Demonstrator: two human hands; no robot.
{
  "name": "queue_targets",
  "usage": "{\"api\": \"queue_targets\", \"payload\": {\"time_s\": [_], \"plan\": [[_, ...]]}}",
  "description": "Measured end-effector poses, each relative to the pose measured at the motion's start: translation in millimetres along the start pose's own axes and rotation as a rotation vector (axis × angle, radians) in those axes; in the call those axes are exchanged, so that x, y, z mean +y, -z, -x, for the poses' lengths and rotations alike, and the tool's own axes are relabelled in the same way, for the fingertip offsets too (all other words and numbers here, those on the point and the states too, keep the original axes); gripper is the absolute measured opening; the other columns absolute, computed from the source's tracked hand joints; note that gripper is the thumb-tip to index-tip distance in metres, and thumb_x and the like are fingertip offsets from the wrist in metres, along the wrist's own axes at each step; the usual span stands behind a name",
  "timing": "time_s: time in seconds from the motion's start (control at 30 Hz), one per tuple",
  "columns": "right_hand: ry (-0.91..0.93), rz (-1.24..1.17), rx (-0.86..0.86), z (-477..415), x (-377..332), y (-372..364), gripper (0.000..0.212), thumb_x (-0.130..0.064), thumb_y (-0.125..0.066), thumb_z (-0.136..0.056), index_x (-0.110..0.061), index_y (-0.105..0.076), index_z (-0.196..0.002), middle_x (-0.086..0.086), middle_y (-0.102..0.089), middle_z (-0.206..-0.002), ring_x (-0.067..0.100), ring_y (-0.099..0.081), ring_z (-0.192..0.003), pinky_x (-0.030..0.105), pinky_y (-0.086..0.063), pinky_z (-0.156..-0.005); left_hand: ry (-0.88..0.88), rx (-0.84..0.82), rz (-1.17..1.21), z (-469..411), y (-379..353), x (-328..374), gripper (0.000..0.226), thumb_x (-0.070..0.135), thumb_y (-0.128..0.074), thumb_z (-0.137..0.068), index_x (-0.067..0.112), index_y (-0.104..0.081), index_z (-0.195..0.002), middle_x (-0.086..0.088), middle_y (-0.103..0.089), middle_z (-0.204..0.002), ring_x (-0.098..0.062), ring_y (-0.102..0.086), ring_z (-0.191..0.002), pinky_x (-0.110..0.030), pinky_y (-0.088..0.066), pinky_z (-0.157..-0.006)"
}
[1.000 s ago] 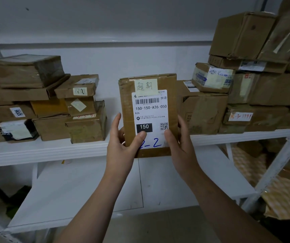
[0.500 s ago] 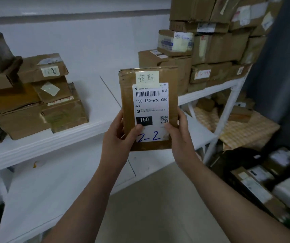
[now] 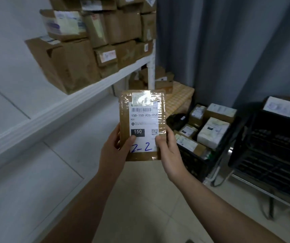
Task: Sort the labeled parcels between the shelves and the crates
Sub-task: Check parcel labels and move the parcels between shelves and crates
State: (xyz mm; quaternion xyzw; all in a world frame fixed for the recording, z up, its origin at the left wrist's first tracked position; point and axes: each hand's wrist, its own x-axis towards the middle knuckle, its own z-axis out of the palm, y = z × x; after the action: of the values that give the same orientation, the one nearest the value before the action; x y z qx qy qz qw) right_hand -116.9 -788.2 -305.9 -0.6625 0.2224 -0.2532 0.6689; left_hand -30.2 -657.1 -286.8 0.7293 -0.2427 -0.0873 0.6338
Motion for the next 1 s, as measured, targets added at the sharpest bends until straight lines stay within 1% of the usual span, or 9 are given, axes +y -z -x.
{"api": "queue_targets", "payload": {"time_s": [0.1,0.2,0.3,0.4,0.53,0.7,0.77,0.87,1.0], "plan": [[-0.029,0.007,0.024,-14.7,6.7,51.5,0.046,-0.031,-0.049,-0.098,-0.034,-0.037,-0.142,0.0,-0.049,-0.139,0.017,-0.05,-0.126,0.042,-0.042,-0.105,0.021,-0.069,0.015,-14.7,-55.6,-3.3,0.04,0.029,-0.062,-0.09,0.033,-0.054,-0.128,0.019,-0.069,-0.105,0.001,-0.067,-0.09,-0.01,-0.05,-0.068],[-0.094,0.022,0.016,-34.8,14.0,104.6,0.04,-0.021,-0.048,-0.099,-0.038,-0.046,-0.135,-0.01,-0.063,-0.124,0.004,-0.063,-0.106,0.02,-0.051,-0.085,0.053,-0.118,0.04,-31.4,-113.4,-11.9,0.028,0.021,-0.058,-0.093,0.036,-0.055,-0.117,0.022,-0.069,-0.101,0.003,-0.066,-0.089,-0.008,-0.049,-0.066],[-0.179,0.082,-0.008,-61.5,21.4,150.3,0.042,-0.019,-0.047,-0.096,-0.038,-0.05,-0.134,-0.013,-0.066,-0.116,0.002,-0.065,-0.097,0.012,-0.05,-0.072,0.126,-0.113,0.045,-49.3,-164.5,-24.1,0.024,0.025,-0.055,-0.095,0.031,-0.044,-0.115,0.015,-0.064,-0.1,0.01,-0.064,-0.08,-0.009,-0.048,-0.06],[-0.227,0.091,-0.012,-86.6,31.0,182.6,0.045,-0.02,-0.051,-0.095,-0.031,-0.045,-0.138,-0.011,-0.063,-0.12,0.006,-0.064,-0.101,0.019,-0.052,-0.082,0.195,-0.147,0.018,-67.4,-202.6,-34.6,0.025,0.028,-0.051,-0.097,0.024,-0.04,-0.118,0.014,-0.058,-0.099,0.016,-0.06,-0.072,-0.004,-0.045,-0.054],[-0.309,0.099,0.08,-118.4,48.2,214.8,0.047,-0.021,-0.055,-0.095,-0.023,-0.041,-0.14,0.001,-0.061,-0.124,0.019,-0.063,-0.105,0.039,-0.052,-0.092,0.278,-0.239,-0.021,-96.7,-239.5,-42.6,0.034,0.03,-0.053,-0.096,0.017,-0.047,-0.127,0.001,-0.063,-0.114,-0.002,-0.065,-0.086,-0.013,-0.049,-0.062],[-0.389,0.092,0.135,-169.6,68.7,239.9,0.039,-0.017,-0.055,-0.096,-0.015,-0.046,-0.134,0.005,-0.064,-0.117,0.023,-0.065,-0.101,0.03,-0.055,-0.075,0.328,-0.326,-0.066,-147.5,-276.5,-54.4,0.039,0.026,-0.056,-0.095,0.013,-0.049,-0.131,-0.006,-0.065,-0.118,-0.017,-0.064,-0.1,-0.02,-0.053,-0.074],[-0.426,0.083,0.154,-195.0,80.0,245.6,0.039,-0.015,-0.056,-0.096,-0.012,-0.046,-0.133,0.007,-0.064,-0.117,0.024,-0.064,-0.103,0.033,-0.056,-0.083,0.324,-0.349,-0.077,-175.7,-290.6,-68.0,0.039,0.026,-0.056,-0.095,0.013,-0.05,-0.132,-0.005,-0.064,-0.118,-0.017,-0.063,-0.101,-0.024,-0.052,-0.079],[-0.455,0.162,0.186,-238.2,100.4,252.3,0.042,-0.014,-0.058,-0.094,-0.007,-0.046,-0.134,0.011,-0.063,-0.123,0.026,-0.061,-0.109,0.044,-0.049,-0.096,0.274,-0.41,-0.147,-223.8,-310.6,-98.2,0.038,0.027,-0.055,-0.095,0.016,-0.05,-0.132,0.0,-0.063,-0.117,-0.01,-0.062,-0.099,-0.015,-0.047,-0.073],[-0.473,0.261,0.253,-293.3,129.2,255.8,0.06,-0.012,-0.062,-0.091,-0.017,-0.033,-0.143,0.007,-0.061,-0.124,0.024,-0.062,-0.106,0.042,-0.053,-0.091,0.26,-0.515,-0.209,-287.0,-336.8,-144.7,0.04,0.029,-0.056,-0.094,0.023,-0.048,-0.133,0.008,-0.063,-0.114,-0.002,-0.061,-0.097,-0.008,-0.045,-0.069]]}}
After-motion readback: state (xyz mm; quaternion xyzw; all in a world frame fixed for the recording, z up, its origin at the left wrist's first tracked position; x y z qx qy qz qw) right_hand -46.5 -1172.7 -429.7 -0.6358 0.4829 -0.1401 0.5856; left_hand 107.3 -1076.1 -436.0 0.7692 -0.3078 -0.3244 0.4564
